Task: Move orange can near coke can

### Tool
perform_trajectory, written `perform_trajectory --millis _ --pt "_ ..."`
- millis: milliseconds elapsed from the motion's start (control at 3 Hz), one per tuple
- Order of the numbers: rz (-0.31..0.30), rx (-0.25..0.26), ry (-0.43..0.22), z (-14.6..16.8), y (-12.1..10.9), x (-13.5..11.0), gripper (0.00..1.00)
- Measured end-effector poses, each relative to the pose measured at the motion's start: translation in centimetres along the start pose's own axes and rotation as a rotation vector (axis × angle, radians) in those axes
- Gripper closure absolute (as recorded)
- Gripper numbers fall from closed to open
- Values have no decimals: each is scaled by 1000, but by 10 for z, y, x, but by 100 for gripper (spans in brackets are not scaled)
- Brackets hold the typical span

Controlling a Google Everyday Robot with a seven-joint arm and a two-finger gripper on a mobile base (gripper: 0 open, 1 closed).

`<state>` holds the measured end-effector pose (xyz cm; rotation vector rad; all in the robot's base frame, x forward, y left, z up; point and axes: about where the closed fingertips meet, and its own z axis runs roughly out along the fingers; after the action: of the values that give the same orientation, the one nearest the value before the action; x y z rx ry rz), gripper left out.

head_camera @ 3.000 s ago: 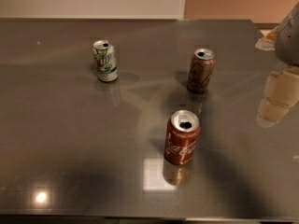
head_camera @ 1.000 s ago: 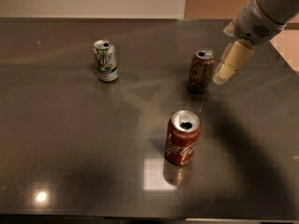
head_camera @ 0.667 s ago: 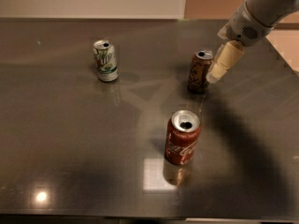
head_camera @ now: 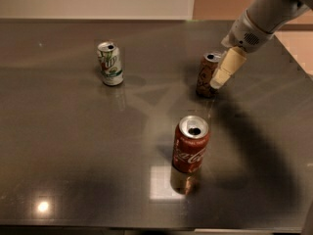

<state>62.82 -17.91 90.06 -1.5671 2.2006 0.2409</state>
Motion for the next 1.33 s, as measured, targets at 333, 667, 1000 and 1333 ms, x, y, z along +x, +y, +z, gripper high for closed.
perform_trajectory --millis 333,667,1000,1333 --pt "-16 -37 -6 5 3 -2 17" --pt "-36 -69 -16 6 9 -4 40" --pt "-52 -86 -21 1 14 -5 63" --pt "-75 -104 -21 -8 24 -3 87"
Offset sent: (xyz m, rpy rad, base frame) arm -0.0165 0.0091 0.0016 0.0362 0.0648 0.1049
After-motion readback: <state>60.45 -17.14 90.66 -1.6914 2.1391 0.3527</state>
